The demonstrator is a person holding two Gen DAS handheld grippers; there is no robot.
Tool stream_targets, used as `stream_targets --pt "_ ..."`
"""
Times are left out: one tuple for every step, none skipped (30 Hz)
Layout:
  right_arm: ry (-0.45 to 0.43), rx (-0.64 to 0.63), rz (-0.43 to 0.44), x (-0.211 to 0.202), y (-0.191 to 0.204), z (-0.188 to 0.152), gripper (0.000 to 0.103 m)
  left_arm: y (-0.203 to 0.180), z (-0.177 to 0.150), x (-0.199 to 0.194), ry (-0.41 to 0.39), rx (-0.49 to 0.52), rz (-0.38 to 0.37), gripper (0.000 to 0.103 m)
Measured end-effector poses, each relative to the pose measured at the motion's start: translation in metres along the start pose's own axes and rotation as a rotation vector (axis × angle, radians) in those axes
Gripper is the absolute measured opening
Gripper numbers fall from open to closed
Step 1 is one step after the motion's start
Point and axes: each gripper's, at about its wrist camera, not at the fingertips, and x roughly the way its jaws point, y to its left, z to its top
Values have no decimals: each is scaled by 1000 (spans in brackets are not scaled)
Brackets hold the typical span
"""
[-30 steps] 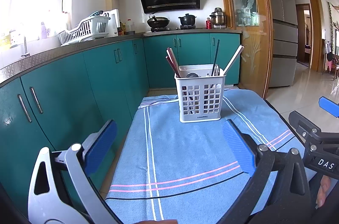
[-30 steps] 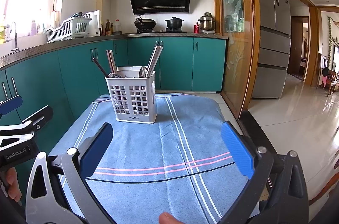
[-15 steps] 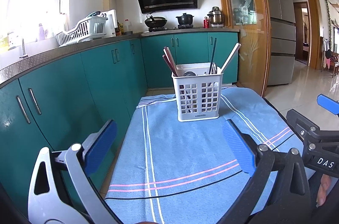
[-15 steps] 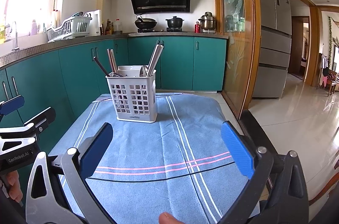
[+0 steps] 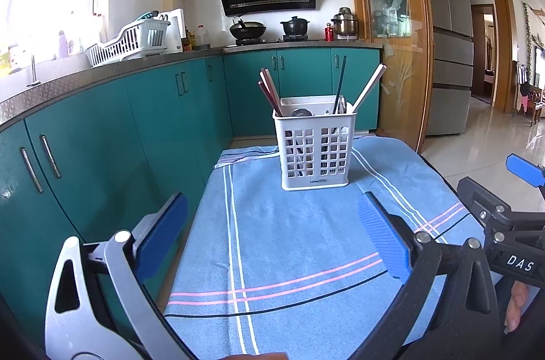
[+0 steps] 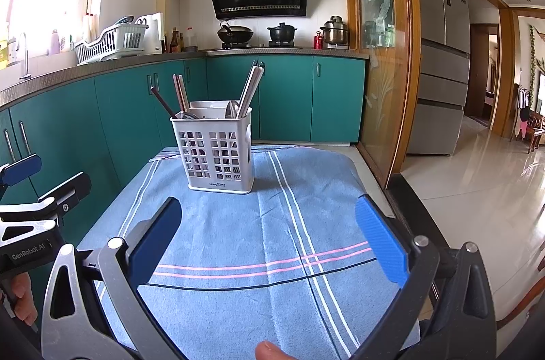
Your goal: Organize utensils
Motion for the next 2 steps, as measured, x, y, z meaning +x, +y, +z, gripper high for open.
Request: stream_targets --pt "1 0 0 1 0 0 100 0 0 1 2 0 -1 99" --pt "3 1 1 1 0 -1 100 0 0 1 4 -1 -2 99"
